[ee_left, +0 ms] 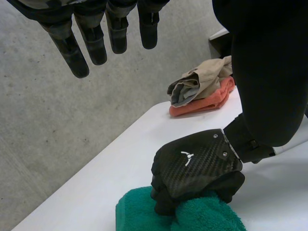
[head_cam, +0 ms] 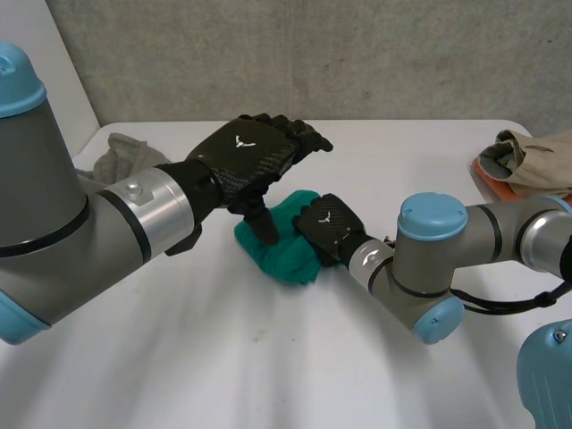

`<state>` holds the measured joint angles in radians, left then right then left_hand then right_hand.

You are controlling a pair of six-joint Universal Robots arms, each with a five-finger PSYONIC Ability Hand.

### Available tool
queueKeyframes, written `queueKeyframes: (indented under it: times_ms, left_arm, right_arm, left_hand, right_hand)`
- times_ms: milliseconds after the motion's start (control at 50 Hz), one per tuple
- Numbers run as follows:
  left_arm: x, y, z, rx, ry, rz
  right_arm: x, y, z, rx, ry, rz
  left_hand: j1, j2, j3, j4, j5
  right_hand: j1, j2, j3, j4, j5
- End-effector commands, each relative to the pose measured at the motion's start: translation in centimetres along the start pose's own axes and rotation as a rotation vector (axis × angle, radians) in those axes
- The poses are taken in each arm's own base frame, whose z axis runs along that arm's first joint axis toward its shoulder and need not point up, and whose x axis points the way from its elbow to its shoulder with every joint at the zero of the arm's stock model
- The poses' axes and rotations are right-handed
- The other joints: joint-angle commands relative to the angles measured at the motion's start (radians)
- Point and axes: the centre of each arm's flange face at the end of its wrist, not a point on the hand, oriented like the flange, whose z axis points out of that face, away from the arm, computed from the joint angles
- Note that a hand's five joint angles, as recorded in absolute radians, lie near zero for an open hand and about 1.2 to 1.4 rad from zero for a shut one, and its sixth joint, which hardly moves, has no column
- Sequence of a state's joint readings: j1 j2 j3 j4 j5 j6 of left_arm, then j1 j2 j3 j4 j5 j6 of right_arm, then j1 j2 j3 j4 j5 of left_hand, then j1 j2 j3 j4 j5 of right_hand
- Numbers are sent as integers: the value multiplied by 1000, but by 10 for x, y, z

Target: Fold the laundry.

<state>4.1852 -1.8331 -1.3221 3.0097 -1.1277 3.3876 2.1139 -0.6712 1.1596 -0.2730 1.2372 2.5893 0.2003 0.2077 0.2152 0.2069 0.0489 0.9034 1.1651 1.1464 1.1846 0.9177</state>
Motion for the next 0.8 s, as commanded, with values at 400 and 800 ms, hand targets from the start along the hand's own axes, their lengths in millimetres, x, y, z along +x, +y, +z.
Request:
queueKeyframes:
  times_ms: [400, 800]
  left_arm:
    - [-2, -4, -2, 10, -8, -13]
    - [1, -4, -3, 9, -3, -19]
  right_arm:
    - [167, 16, -51, 117, 320, -81]
    - [382, -21, -104, 574, 690, -239]
  left_hand:
    - [60, 53, 45, 54, 37]
    - [60, 53, 45, 54, 37]
  right_hand:
    - [493, 231, 250, 212, 304]
    - [493, 231, 250, 212, 304]
